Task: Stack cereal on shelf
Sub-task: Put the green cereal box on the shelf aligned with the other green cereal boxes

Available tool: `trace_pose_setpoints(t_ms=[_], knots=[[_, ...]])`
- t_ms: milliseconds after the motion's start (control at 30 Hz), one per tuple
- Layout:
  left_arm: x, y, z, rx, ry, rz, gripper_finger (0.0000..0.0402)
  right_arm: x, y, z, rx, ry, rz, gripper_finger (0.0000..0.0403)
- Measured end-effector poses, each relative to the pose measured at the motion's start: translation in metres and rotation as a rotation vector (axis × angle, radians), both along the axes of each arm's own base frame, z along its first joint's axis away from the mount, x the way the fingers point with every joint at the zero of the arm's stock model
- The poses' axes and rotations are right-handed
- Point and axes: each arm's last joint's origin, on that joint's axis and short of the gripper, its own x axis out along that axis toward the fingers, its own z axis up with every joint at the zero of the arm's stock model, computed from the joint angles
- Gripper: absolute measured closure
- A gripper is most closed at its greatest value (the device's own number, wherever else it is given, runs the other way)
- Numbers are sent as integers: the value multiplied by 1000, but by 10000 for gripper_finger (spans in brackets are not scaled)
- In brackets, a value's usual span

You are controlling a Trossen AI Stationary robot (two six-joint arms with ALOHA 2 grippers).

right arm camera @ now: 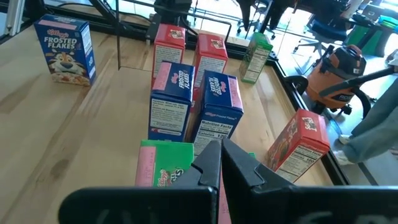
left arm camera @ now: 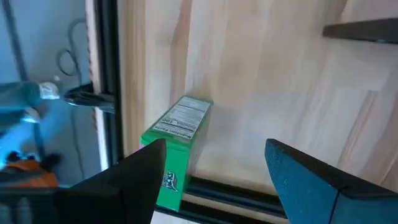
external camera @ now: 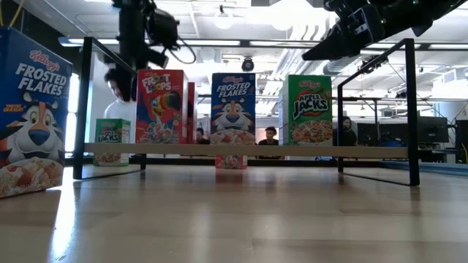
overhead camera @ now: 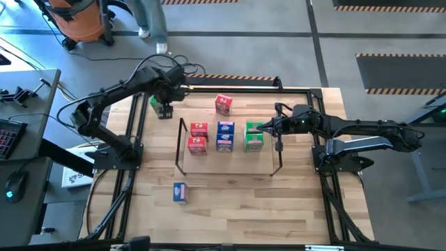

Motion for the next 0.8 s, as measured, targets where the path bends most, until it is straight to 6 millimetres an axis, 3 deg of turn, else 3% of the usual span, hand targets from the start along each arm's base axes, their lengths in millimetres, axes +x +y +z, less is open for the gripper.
trace_pose_setpoints(t_ms=[333,800], knots=[[-19,30,-10,-21,41,86,135,-1,1,-2,-12,20,20,403],[-18,53,-34,-61,139,66,135,-1,1,-2,-11,29,23,403]])
